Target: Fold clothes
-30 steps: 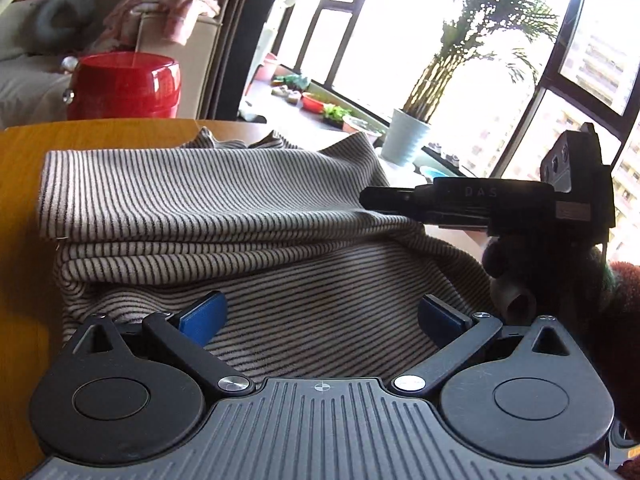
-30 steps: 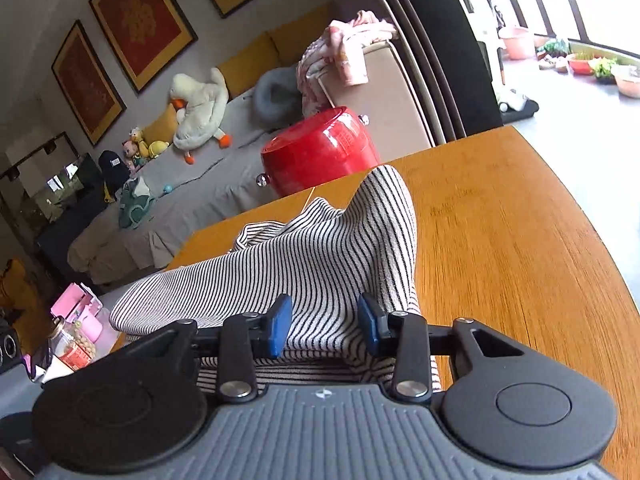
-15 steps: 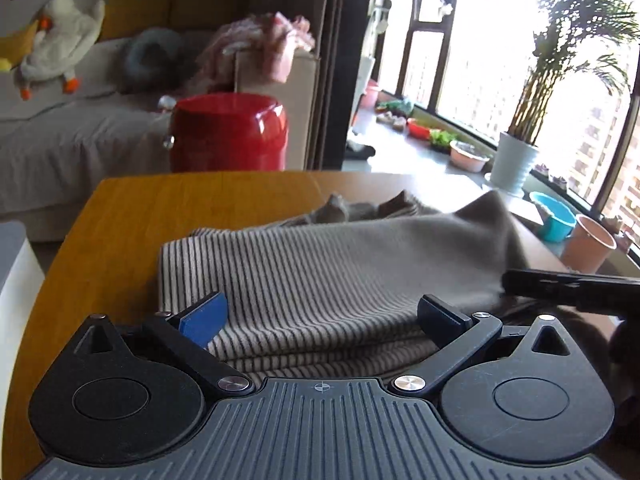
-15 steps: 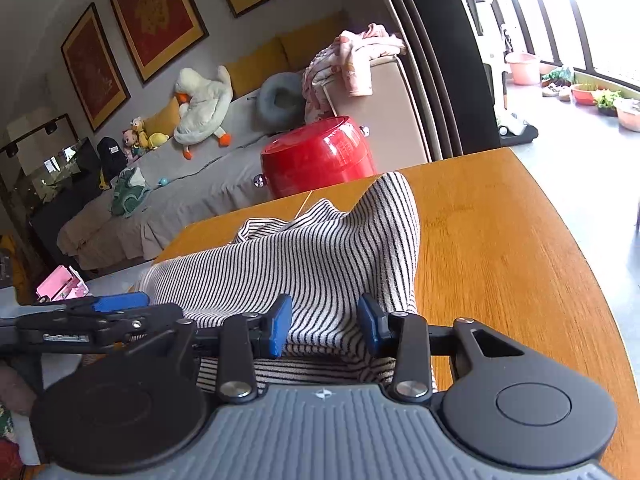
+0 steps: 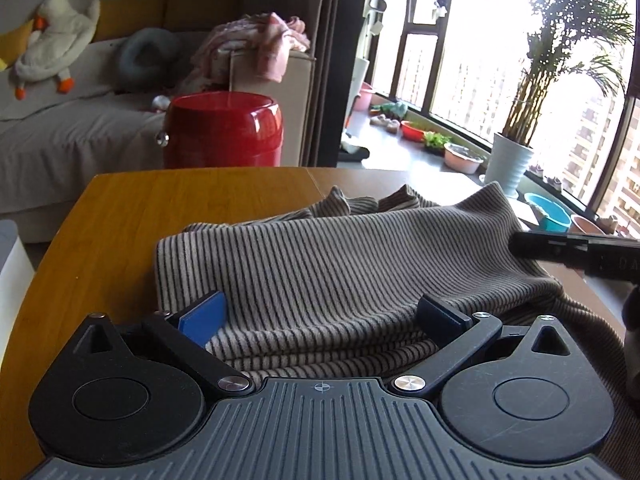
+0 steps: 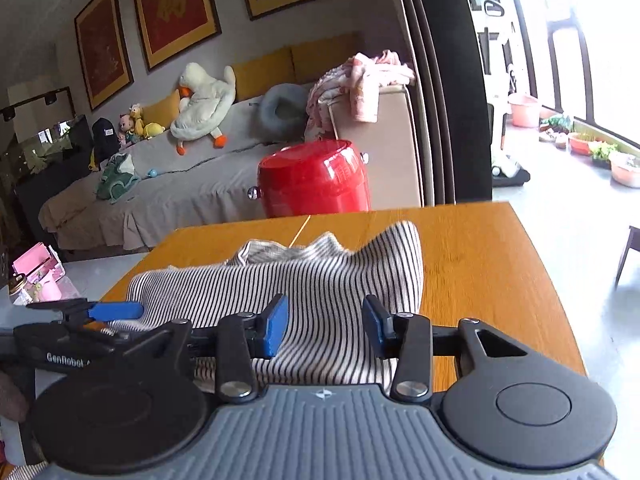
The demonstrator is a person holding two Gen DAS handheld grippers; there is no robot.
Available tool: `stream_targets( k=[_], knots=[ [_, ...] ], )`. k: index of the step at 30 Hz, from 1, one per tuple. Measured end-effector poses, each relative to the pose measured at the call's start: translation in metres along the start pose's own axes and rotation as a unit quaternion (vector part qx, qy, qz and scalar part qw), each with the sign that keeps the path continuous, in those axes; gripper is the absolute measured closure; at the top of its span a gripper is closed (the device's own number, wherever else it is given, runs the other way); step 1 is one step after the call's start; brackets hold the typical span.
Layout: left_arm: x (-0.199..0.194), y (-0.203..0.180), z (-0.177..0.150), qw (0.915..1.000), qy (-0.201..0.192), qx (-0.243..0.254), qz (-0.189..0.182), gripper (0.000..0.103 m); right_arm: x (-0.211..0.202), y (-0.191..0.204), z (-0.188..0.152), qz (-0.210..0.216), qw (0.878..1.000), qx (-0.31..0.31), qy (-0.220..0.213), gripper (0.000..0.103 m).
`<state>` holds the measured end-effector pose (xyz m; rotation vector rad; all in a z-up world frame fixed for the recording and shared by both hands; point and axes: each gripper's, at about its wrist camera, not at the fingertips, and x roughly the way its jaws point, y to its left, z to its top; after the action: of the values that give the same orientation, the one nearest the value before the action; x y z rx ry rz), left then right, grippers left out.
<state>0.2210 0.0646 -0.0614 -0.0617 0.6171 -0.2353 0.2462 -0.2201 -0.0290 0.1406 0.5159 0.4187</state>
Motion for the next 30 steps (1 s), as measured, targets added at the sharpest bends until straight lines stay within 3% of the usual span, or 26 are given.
stream_targets(
  k=[3,8,13,18,21,23,24,27,30],
  knots=[
    [0.000,0.000,0.000,1.0000,0.000,0.001,0.001,0.000,0.014,-0.006,0.013,0.003,1.000,0.009,-0.006,0.050],
    [0.000,0.001,0.001,1.0000,0.000,0.001,0.000,0.000,0.046,-0.010,-0.003,0.006,0.999,0.009,0.040,0.049],
    [0.000,0.000,0.002,1.0000,0.006,0.006,-0.002,0.000,0.043,-0.010,-0.004,0.009,0.999,0.009,0.039,0.046],
    [-0.011,0.007,0.006,0.9986,0.029,0.028,-0.034,0.000,0.041,-0.005,-0.006,0.008,0.999,-0.003,0.038,0.042],
    [-0.021,0.016,0.008,0.9990,0.025,0.037,0.003,0.000,0.041,-0.005,-0.006,0.011,0.999,-0.004,0.038,0.040],
    [-0.021,0.031,0.011,0.9985,0.032,0.018,0.040,0.000,0.041,-0.006,-0.006,0.012,0.999,-0.002,0.038,0.040],
    [-0.020,0.042,0.013,0.9984,0.039,-0.008,0.040,0.000,0.041,-0.006,-0.006,0.012,0.999,-0.002,0.038,0.040],
    [-0.016,0.070,0.023,0.9947,0.053,-0.088,0.005,0.000,0.041,-0.006,-0.006,0.012,0.999,-0.003,0.039,0.039],
    [-0.002,0.080,0.034,0.9901,0.065,-0.122,-0.021,0.000,0.040,-0.007,-0.005,0.015,0.999,0.001,0.039,0.038]
  ],
)
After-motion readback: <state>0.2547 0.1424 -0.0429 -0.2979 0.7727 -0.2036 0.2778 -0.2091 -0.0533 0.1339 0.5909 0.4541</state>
